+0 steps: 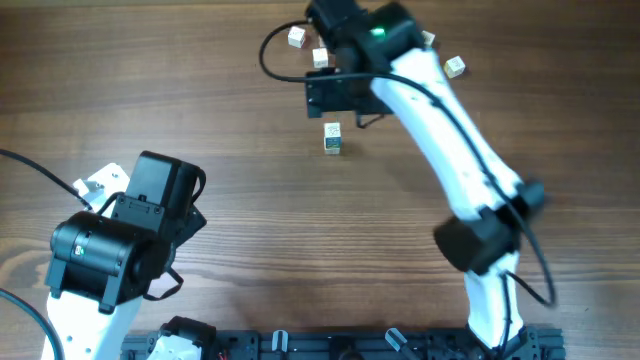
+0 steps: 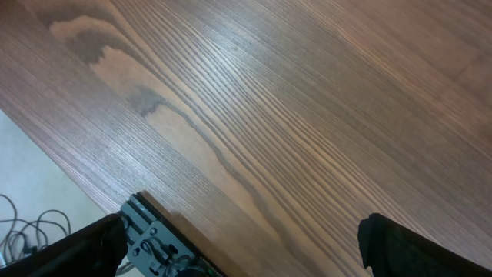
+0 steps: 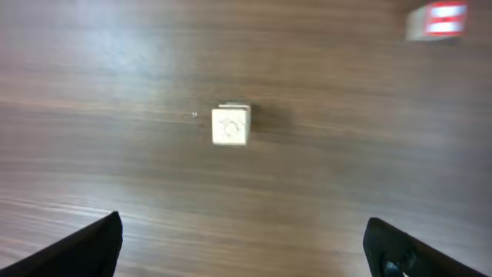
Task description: Form a tower
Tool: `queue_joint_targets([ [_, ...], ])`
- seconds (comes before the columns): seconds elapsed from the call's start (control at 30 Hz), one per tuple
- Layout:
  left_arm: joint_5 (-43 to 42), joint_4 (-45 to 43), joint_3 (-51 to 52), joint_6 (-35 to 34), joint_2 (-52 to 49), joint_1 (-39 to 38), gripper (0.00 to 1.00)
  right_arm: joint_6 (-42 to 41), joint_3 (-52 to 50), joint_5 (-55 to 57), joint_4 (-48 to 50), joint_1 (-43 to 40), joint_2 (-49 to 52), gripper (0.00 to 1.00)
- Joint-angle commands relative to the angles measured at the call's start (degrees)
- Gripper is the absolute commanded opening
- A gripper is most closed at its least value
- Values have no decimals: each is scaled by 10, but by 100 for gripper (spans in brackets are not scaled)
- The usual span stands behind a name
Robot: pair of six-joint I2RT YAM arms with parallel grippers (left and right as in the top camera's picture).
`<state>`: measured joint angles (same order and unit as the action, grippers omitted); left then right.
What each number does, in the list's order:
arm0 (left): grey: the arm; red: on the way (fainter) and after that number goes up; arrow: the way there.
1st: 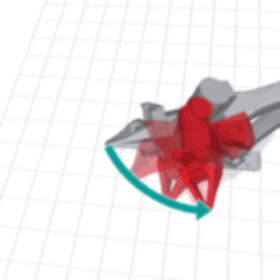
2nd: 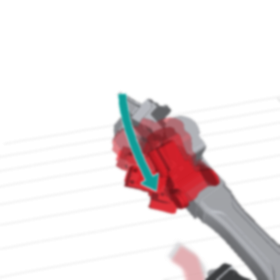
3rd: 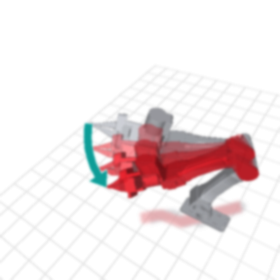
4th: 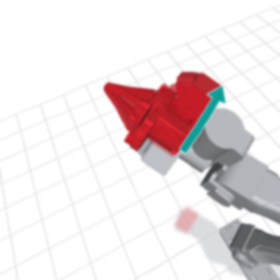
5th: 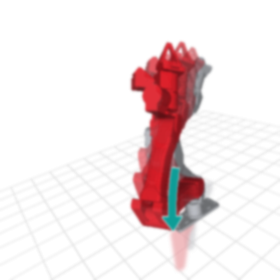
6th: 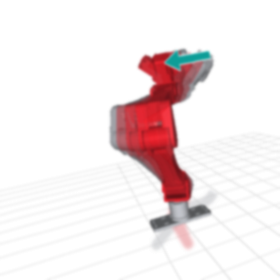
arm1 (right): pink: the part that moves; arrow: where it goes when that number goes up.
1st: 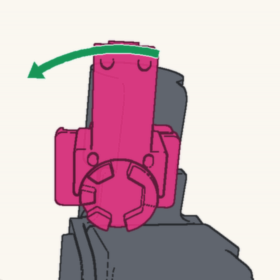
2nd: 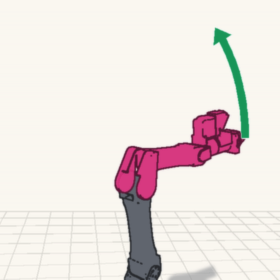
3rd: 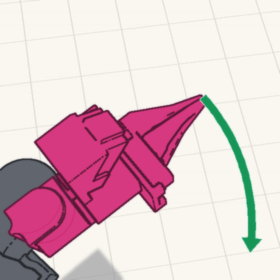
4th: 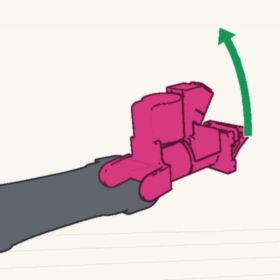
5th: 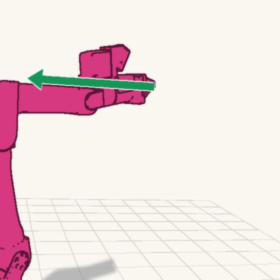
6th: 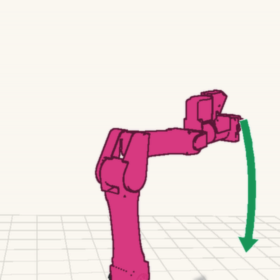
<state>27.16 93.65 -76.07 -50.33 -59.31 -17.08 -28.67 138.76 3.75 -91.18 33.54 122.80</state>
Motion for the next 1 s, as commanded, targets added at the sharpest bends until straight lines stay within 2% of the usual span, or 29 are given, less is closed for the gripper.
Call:
queue_joint_targets([
  [0.0, 1, 0, 0, -11, 2, 3, 100, -45, 14, 51, -10, -4, -68, 99],
  [0.17, 1, 0, 0, -11, 2, 3, 100, -60, -9, 59, 4, -4, -68, 99],
  [0.37, 1, 0, 0, -11, 2, 3, 100, -60, -156, 32, 152, -4, -31, 100],
  [0.5, 1, 0, 0, -11, 2, 3, 100, -60, -175, 5, 192, -4, -31, 99],
  [0.77, 1, 0, 0, -11, 2, 3, 100, -66, -176, 17, 183, 29, -11, 99],
  [0.97, 1, 0, 0, -11, 2, 3, 100, -177, -176, 155, 83, 102, -87, 100],
])
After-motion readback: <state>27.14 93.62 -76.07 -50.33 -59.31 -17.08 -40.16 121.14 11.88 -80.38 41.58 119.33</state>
